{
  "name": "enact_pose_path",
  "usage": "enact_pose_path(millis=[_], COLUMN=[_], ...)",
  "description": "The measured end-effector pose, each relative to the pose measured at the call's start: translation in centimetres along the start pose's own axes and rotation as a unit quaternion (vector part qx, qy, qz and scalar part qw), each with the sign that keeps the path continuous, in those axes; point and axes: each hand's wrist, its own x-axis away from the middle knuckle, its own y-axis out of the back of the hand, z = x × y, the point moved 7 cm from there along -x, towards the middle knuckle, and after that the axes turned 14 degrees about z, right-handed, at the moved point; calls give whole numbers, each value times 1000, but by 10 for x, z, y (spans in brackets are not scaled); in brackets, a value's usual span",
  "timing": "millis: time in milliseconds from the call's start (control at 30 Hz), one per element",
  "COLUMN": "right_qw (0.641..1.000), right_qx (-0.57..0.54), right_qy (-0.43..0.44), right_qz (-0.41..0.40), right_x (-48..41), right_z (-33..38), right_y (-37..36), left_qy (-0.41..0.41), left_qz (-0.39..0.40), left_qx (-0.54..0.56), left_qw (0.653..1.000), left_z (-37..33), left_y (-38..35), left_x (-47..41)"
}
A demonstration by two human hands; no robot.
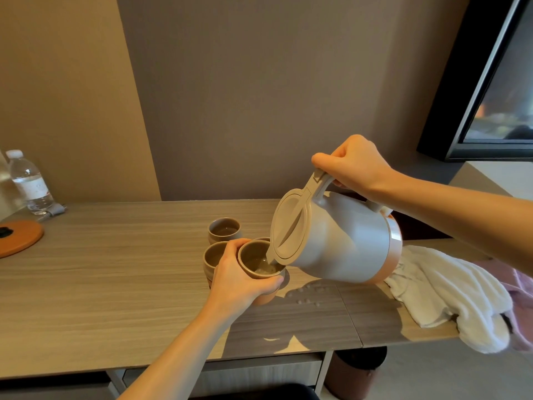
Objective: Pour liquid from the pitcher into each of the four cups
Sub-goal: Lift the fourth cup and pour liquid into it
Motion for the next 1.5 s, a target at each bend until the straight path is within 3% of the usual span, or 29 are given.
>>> enact_pose_path(millis=[333, 533, 1133, 1500], right_qw=[1000, 995, 941, 919], right_qx=[-6, -82, -290, -334], right_qy=[5, -44, -121, -156], right_qz=[1, -22, -125, -140], right_x=[1, 4, 28, 23], right_z=[1, -16, -66, -96], right_y=[1, 10, 29, 29], left_qy=[-1, -7, -6, 1], left_qz=[-4, -7, -16, -8], left_qx=[3, 3, -4, -50], left_qw=[1000, 1000, 1000, 999], left_z=[-3, -9, -36, -38], left_y=[1, 6, 15, 11], left_x=[0, -6, -47, -88])
